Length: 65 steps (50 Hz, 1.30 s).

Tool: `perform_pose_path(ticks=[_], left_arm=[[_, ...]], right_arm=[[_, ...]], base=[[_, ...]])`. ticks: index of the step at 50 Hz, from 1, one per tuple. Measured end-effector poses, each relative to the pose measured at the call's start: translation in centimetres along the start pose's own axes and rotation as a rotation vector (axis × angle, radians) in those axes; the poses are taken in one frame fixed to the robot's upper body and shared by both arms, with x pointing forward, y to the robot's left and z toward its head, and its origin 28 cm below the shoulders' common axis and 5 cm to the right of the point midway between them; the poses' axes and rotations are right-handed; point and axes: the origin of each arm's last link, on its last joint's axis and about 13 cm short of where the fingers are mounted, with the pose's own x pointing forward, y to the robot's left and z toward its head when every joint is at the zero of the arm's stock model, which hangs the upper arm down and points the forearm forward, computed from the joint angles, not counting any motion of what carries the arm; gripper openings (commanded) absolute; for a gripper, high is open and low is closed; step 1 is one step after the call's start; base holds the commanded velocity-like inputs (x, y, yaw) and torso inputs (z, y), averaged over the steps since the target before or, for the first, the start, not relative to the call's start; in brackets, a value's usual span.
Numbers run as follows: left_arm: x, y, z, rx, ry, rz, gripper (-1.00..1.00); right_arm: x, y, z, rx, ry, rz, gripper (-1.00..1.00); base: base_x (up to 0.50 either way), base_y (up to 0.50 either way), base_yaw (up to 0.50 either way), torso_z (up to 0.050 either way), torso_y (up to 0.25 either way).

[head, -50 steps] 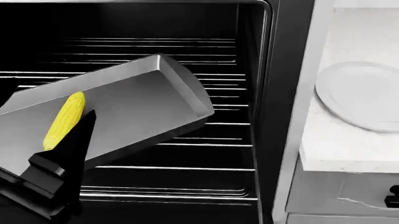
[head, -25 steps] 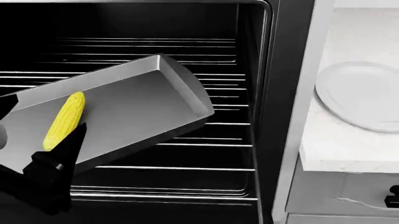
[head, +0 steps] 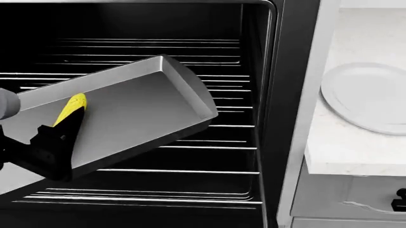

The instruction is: Pick the corn from the top rack in the oven and place it on the plate on the counter.

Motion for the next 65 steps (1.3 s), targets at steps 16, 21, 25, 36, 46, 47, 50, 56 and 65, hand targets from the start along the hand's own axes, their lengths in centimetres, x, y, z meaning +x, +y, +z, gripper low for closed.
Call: perform_pose_path(ticks=[16,21,25,36,46,47,50,56,65], left_arm=[[2.8,1.3,-0.9,-0.027,0.039,0.015,1.00],[3.6,1.7,-1.1,-0.038,0.051,0.023,1.00],[4.2,2.0,-1.2,-0.048,0.061,0.024,1.00],[5.0,2.6,-1.3,-0.071,0.149,-0.050,1.00],[5.6,3.0,-0.9,-0.071,0.200,-0.088,1.00],[5.7,3.1,-0.8,-0.071,0.203,-0.089,1.00],[5.9,3.3,-0.7,-0.072,0.213,-0.087,1.00],[6.1,3.8,-0.6,-0.077,0.228,-0.073,1.00],[6.5,4.4,-0.8,-0.082,0.263,-0.060,1.00]], right_arm=[[0.3,0.0,0.1,0.004,0.007,0.004,1.00],[0.4,0.0,0.1,0.006,0.015,0.003,1.00],[0.5,0.0,0.1,0.007,0.020,0.002,1.00],[0.7,0.1,0.0,0.009,0.033,0.000,1.00],[0.8,0.2,-0.1,0.008,0.051,-0.008,1.00],[0.8,0.3,-0.1,0.008,0.052,-0.009,1.00],[0.8,0.3,-0.1,0.008,0.058,-0.011,1.00],[0.9,0.5,-0.2,0.008,0.067,-0.015,1.00],[1.1,0.6,-0.5,0.005,0.077,-0.018,1.00]], base=[[0.00,0.00,0.00,0.000,0.000],[0.00,0.00,0.00,0.000,0.000],[0.00,0.00,0.00,0.000,0.000],[0.00,0.00,0.00,0.000,0.000],[0.00,0.00,0.00,0.000,0.000],[0.00,0.00,0.00,0.000,0.000],[0.00,0.00,0.00,0.000,0.000],[0.00,0.00,0.00,0.000,0.000],[0.00,0.00,0.00,0.000,0.000]])
